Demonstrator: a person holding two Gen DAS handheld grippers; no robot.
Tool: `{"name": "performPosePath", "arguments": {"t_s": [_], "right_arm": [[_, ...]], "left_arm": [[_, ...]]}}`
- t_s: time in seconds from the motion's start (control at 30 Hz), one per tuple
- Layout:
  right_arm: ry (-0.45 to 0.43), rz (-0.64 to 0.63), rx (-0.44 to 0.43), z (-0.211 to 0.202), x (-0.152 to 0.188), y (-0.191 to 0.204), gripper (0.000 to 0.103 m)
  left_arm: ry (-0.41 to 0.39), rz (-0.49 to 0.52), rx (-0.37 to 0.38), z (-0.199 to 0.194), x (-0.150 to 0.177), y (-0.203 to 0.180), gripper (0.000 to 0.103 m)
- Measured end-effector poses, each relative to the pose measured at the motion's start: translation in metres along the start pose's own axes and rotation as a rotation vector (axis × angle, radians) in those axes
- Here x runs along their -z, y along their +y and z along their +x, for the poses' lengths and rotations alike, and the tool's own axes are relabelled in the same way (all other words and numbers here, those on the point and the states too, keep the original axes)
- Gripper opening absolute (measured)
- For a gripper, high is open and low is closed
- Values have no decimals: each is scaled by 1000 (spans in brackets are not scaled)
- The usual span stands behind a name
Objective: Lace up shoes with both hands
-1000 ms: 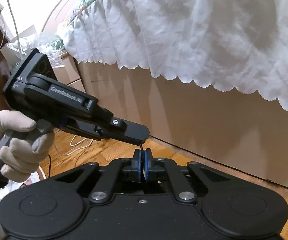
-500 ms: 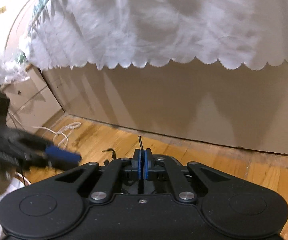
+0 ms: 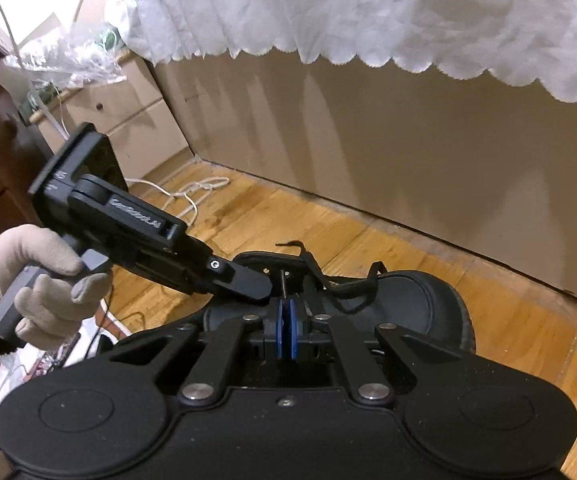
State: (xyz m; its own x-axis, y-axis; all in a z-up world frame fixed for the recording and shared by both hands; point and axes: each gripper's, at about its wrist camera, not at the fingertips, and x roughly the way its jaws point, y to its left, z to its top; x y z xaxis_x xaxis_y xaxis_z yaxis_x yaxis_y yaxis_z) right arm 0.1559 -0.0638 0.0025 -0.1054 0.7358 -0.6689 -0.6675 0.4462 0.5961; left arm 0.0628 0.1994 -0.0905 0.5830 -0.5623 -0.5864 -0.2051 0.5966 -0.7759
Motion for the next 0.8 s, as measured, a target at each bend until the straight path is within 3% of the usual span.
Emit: {"name": "performPosePath", "arguments": {"t_s": [0.2,0.47,0.57,0.67,0.73,0.8], "right_arm": [[107,-59,54,17,-15,11,4],[110,-85,61,18,-15,12,4],[98,-95,58,18,-16,12,4],[83,-103,61,21,-17,13,4],[74,-107,60,21,-16,14,4],[62,-106,59,22,-16,14,4]], "left_arm": [[0,60,-29,1,2,-11,16],[-3,147,-72,3,4,-22,16],[7,275,-140,3,8,-37,16],[16,483,-224,0,16,-62,15],[2,569,-230,-5,20,-74,15],[-17,585,-207,-12,19,-80,21]]}}
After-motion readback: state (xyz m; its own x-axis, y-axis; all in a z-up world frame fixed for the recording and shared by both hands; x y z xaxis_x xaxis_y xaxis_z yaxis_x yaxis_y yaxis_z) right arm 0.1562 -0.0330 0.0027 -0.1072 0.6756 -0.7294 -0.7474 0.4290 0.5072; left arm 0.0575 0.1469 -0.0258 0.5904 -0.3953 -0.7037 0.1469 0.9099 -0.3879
